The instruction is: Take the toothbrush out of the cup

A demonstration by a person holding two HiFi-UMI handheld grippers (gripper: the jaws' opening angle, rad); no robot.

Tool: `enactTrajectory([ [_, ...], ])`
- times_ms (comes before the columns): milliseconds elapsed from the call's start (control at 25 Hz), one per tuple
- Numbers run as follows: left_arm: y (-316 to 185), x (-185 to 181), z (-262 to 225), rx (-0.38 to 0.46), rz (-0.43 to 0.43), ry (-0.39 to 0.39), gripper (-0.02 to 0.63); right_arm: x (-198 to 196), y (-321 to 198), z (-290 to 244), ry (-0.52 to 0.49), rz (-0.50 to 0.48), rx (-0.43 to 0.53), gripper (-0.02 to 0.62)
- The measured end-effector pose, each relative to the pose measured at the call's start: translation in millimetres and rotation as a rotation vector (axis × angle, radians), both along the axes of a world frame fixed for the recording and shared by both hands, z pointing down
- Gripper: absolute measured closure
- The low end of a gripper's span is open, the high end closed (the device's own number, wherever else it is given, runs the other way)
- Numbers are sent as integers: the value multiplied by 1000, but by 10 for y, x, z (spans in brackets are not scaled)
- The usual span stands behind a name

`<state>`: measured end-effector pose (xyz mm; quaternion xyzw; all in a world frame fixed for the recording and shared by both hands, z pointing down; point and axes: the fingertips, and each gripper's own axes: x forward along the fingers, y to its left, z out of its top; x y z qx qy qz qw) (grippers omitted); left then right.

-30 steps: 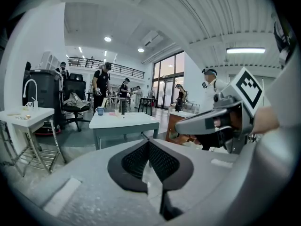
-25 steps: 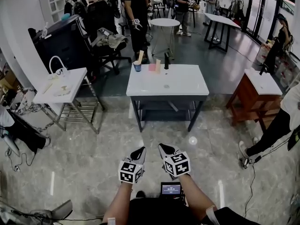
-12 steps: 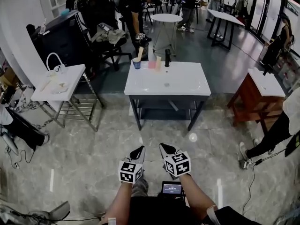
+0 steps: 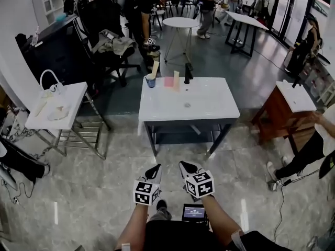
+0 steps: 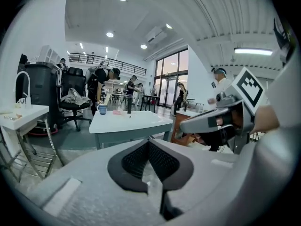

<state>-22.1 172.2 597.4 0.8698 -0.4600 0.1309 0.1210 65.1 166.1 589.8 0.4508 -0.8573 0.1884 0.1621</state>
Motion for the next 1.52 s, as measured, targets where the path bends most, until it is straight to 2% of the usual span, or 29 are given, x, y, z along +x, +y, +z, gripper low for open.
enactTrajectory([
  [240,-640,-378,-49,9,45,-1,597,-378,-609,-49,16,32,10,586],
  [560,-1074,-643,74,-28,62,7,597,-606,-1052,2,28,61,-15,586],
  [1000,-1896,-563,217,-50,54,-17,597,-585,-1915,136,10,43,-33,586],
  [1280,-2676,-381,87,-30,3,-34,597,-413,-2709,45,-11,-9,-24,586],
  [1520,-3124,-259,-1,-18,-44,-52,597,-275,-3216,17,-25,-50,-19,586],
])
